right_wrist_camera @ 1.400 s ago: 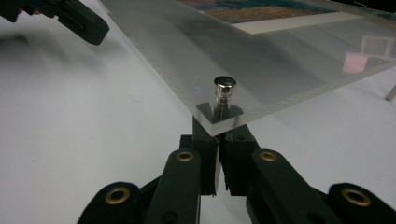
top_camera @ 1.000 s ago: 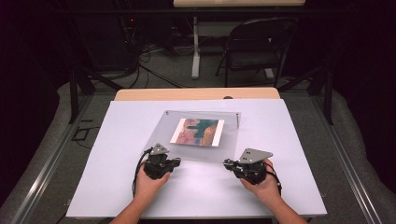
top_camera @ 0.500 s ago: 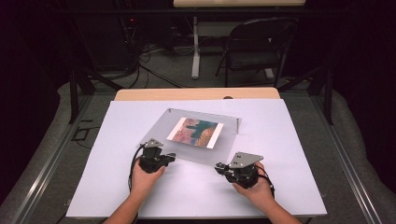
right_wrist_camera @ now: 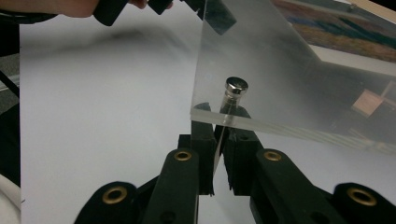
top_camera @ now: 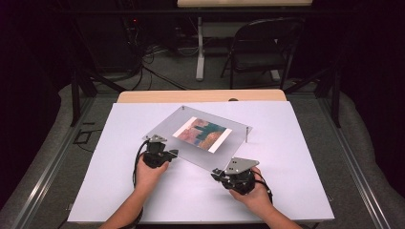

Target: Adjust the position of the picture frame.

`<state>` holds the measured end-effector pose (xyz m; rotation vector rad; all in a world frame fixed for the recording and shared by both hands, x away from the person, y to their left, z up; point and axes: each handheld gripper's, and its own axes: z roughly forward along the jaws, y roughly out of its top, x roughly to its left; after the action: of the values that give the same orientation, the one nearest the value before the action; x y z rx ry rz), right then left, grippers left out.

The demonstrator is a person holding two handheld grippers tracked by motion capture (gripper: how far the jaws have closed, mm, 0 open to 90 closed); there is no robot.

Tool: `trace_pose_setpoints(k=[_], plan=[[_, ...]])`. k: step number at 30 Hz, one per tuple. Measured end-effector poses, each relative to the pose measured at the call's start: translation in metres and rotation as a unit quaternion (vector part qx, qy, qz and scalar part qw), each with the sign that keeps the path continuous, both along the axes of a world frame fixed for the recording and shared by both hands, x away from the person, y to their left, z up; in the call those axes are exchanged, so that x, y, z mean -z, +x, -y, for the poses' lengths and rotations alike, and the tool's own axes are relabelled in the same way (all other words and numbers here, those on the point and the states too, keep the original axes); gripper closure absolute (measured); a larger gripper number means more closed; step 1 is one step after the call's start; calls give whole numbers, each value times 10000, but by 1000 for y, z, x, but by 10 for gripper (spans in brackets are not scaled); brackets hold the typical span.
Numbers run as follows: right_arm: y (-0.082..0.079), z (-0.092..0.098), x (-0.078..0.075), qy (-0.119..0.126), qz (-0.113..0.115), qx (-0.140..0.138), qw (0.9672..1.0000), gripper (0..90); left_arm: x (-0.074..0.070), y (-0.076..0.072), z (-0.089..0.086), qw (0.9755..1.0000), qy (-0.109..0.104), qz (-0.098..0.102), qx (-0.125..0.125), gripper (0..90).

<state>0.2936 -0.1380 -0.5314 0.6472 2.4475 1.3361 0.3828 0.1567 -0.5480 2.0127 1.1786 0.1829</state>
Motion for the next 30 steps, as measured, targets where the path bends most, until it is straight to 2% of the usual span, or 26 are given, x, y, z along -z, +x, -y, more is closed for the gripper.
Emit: trace_pose_setpoints(k=[7, 14, 17, 21, 25, 30], plan=[[-2, -9, 0, 159, -76, -47, 9998, 831, 2, 10, 7, 10000, 47, 38, 29, 900], [1, -13, 3, 318, -352, -48, 9989, 848, 3, 6, 3, 9997, 209, 99, -55, 900], [1, -14, 3, 364, -425, 27, 9984, 852, -4, -1, -5, 9991, 340, 234, -90, 898], [1, -20, 3, 414, -446, -5, 9981, 853, -7, -8, -16, 9989, 349, 256, -202, 886], [0, -30, 8, 246, -417, -108, 9988, 853, -8, -20, -25, 9991, 288, 159, -273, 861], [-1, -37, 18, 24, -456, -220, 9987, 852, -7, -39, -21, 9988, 422, 243, -78, 784]])
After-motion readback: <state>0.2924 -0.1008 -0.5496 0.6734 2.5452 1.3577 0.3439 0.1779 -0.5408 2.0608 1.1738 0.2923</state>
